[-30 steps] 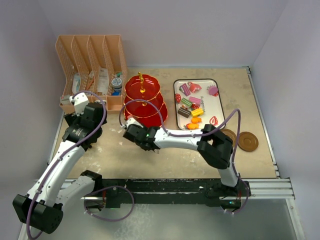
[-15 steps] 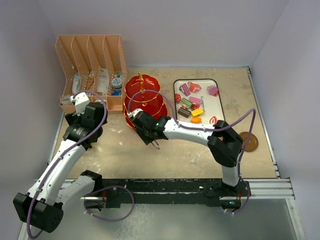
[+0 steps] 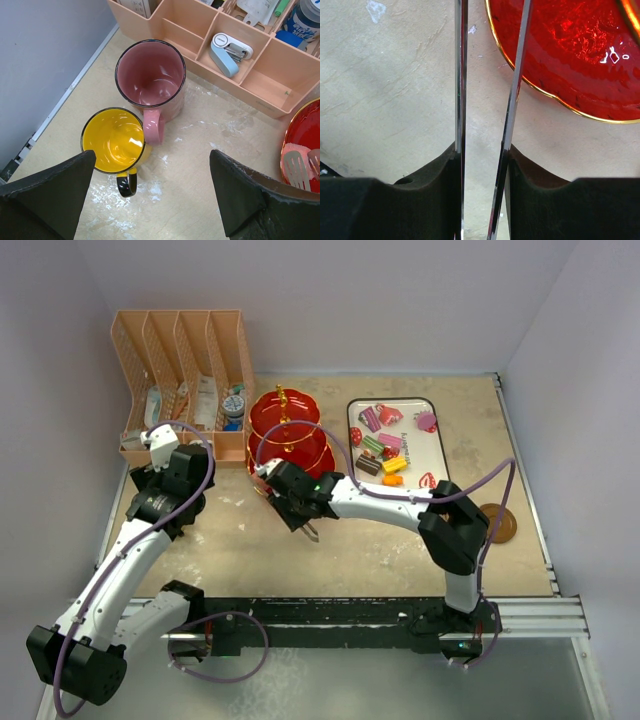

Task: Serve the afternoon tea
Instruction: Place the desert on the desert table.

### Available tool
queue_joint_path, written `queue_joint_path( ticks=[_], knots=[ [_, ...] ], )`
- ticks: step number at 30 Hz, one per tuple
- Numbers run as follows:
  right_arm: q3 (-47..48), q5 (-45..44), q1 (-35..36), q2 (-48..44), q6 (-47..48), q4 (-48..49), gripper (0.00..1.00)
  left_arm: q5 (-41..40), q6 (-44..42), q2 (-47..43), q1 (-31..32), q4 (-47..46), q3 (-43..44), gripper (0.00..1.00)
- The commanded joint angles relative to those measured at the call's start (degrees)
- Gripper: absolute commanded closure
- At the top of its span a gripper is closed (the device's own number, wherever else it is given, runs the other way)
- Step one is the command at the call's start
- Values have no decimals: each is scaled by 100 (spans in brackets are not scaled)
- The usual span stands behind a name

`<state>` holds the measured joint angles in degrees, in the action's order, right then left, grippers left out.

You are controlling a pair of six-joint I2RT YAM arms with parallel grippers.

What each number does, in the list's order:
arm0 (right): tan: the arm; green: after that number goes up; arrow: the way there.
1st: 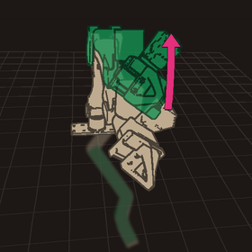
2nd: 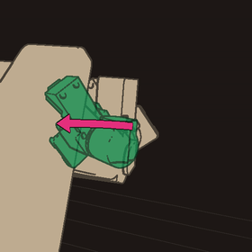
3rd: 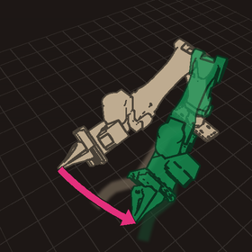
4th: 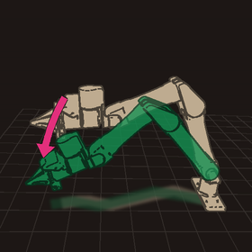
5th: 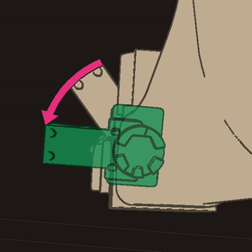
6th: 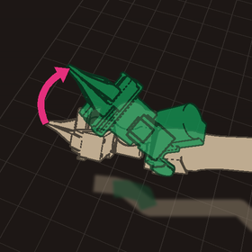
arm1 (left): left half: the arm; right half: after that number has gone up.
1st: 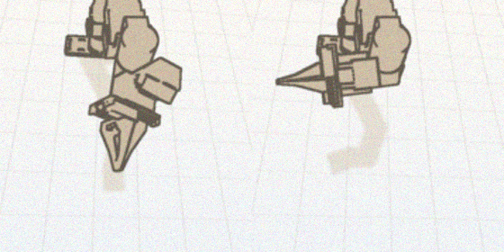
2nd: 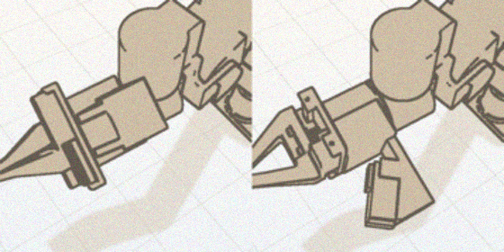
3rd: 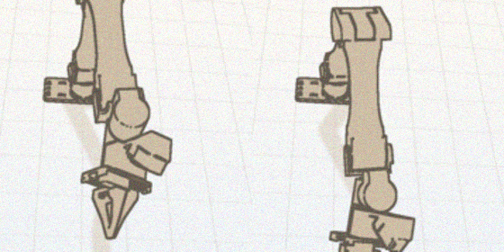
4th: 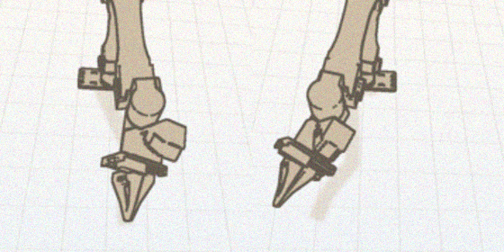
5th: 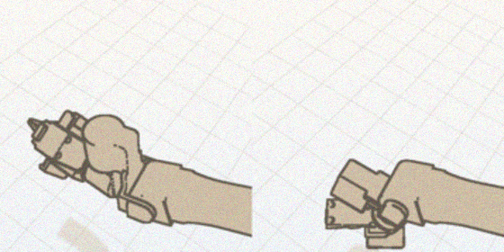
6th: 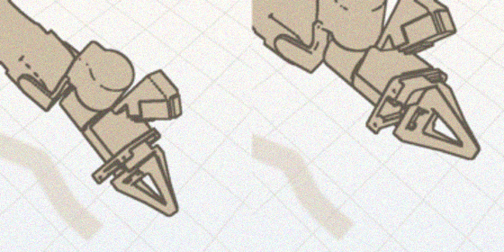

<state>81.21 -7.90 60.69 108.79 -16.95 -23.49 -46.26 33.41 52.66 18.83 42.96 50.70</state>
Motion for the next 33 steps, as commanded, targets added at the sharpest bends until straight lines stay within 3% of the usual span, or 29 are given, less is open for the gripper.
queue_joint_path(
  ticks=[1, 7, 9, 18, 25, 33],
  knots=[
    [13, 12, 31, -399, -175, 17, 64, -76, 20, -2, 14, -60, 95, 7],
    [96, -95, 30, -277, -200, -137, 71, -67, 17, 6, 15, -68, 90, 7],
    [189, -544, 42, -159, -143, -270, 72, -59, 17, 14, 13, -70, 96, 7],
    [174, -1081, 99, -24, 6, -597, 71, -56, 0, 33, 11, -68, 92, 7],
    [42, -13, 119, -359, -2, -119, 69, -50, 8, 51, 13, -73, 91, 7],
    [165, -214, 119, -371, 14, -340, 66, -48, 2, 60, 14, -73, 94, 7]
  ],
)
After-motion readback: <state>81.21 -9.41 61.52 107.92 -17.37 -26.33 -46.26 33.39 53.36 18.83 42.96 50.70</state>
